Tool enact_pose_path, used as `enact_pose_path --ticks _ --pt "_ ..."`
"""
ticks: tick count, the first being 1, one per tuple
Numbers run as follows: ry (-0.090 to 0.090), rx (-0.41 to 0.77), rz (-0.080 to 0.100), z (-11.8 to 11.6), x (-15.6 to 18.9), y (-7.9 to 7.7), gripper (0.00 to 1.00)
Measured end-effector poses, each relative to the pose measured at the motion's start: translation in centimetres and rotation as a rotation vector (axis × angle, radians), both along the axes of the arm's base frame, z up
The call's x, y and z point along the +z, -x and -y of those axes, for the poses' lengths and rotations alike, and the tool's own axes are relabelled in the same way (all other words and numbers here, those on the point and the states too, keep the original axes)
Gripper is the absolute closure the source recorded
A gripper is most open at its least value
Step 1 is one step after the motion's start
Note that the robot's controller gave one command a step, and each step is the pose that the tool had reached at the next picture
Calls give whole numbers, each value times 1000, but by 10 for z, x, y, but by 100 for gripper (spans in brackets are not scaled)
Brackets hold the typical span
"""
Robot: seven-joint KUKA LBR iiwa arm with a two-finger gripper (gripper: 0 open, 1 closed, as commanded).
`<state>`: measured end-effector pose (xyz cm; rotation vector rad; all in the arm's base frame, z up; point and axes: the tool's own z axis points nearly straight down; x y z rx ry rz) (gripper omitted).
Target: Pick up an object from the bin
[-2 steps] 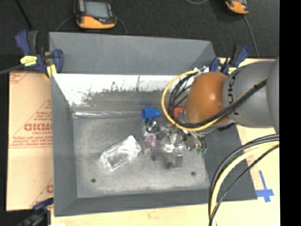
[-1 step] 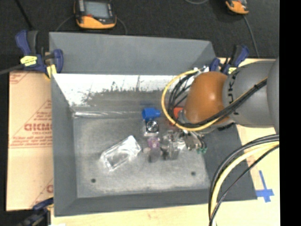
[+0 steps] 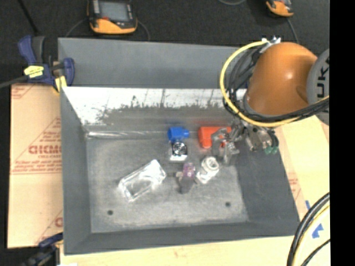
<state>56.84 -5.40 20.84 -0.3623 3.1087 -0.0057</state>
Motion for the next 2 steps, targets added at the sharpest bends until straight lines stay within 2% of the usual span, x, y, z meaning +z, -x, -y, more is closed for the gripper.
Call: enact_pose_path --ticks 1,2 --pt "-5 -15 -15 -33 -74 8 100" --pt "-5 -68 -3 -54 -48 -28 100"
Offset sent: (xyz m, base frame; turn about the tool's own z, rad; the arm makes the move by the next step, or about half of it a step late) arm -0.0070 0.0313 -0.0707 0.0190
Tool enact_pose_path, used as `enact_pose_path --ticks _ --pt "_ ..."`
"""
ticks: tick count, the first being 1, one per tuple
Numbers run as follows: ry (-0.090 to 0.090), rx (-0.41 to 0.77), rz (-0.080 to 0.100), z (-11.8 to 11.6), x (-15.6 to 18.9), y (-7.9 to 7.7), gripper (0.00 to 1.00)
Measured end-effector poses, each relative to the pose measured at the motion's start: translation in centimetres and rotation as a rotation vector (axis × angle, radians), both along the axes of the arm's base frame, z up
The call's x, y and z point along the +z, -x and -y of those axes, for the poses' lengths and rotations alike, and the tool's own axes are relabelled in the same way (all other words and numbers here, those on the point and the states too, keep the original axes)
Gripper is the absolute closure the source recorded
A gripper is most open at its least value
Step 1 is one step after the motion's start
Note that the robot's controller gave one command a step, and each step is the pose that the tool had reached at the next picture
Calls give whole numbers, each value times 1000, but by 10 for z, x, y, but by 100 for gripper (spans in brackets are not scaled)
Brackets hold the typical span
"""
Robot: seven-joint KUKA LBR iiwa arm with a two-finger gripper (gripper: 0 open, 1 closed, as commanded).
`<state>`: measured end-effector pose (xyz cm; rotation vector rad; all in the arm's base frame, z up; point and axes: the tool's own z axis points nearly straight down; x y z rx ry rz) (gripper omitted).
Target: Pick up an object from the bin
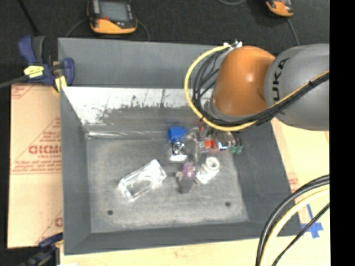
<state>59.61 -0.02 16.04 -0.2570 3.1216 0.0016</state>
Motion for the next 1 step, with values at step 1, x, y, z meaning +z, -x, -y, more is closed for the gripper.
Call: enact_pose_path --ticks 1 --pt "1 -3 -5 1 -1 2 0"
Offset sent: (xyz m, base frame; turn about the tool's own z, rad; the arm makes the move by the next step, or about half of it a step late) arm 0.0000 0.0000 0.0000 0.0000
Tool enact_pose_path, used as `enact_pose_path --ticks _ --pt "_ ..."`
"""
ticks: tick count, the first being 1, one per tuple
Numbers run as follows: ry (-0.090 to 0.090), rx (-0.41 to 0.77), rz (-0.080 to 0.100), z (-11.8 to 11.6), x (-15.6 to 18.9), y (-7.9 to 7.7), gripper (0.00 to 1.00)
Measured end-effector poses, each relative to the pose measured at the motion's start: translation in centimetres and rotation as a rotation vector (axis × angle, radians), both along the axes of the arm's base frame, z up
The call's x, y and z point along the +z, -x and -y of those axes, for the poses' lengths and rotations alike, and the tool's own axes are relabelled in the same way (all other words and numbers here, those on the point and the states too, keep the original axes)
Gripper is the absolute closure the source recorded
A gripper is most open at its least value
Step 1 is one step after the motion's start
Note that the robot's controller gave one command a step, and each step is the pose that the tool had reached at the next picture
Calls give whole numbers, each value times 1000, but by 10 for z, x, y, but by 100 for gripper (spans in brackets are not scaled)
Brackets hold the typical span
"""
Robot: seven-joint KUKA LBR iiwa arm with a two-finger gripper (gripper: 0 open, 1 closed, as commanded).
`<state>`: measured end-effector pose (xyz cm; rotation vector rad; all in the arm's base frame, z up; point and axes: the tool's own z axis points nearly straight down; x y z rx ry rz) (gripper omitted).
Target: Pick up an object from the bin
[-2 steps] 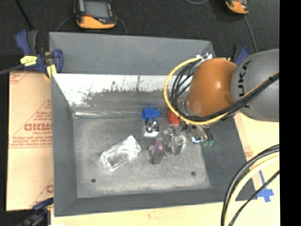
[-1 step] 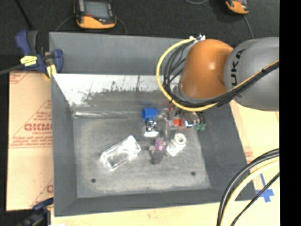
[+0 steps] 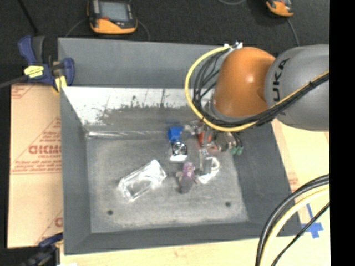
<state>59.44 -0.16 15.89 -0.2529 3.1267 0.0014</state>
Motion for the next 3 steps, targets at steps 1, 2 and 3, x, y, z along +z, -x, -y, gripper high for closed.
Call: enact_pose_path --ticks 1,2,3 --pt "0 -115 -3 7 -90 21 0" --pt "0 -114 2 7 -87 18 100" --pt "2 -96 10 4 59 -21 100"
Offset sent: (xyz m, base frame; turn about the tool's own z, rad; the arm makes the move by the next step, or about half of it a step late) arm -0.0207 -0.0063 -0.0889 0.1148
